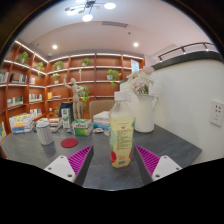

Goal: Pour water

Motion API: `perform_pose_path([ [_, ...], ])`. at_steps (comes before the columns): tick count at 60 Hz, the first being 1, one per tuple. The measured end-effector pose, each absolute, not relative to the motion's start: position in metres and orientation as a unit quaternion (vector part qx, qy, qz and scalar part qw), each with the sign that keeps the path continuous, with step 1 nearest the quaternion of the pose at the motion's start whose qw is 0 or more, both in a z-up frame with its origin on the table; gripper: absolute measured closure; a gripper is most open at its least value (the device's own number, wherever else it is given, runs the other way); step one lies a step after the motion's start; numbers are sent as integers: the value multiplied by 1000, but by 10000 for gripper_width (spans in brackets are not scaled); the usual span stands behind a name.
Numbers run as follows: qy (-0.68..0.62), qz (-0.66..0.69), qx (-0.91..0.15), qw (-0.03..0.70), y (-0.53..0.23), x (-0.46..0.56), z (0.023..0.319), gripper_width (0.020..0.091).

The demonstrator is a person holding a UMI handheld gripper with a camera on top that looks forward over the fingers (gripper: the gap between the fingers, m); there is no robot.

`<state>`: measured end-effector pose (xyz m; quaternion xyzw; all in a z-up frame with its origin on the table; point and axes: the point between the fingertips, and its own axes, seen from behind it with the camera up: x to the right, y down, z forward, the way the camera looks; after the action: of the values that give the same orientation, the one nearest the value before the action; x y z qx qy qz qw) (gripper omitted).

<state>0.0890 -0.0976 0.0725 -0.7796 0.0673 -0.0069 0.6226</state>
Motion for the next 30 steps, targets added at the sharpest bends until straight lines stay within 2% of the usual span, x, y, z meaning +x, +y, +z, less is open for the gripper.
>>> perform_pose_path([
  [7, 67, -9, -772, 632, -81, 126, 55, 277],
  [22, 35, -27, -753, 657, -17, 165, 64, 279],
  [25, 28, -26, -750, 660, -11, 162, 65, 317],
  [30, 22, -32, -744, 667, -5, 159, 67, 456],
])
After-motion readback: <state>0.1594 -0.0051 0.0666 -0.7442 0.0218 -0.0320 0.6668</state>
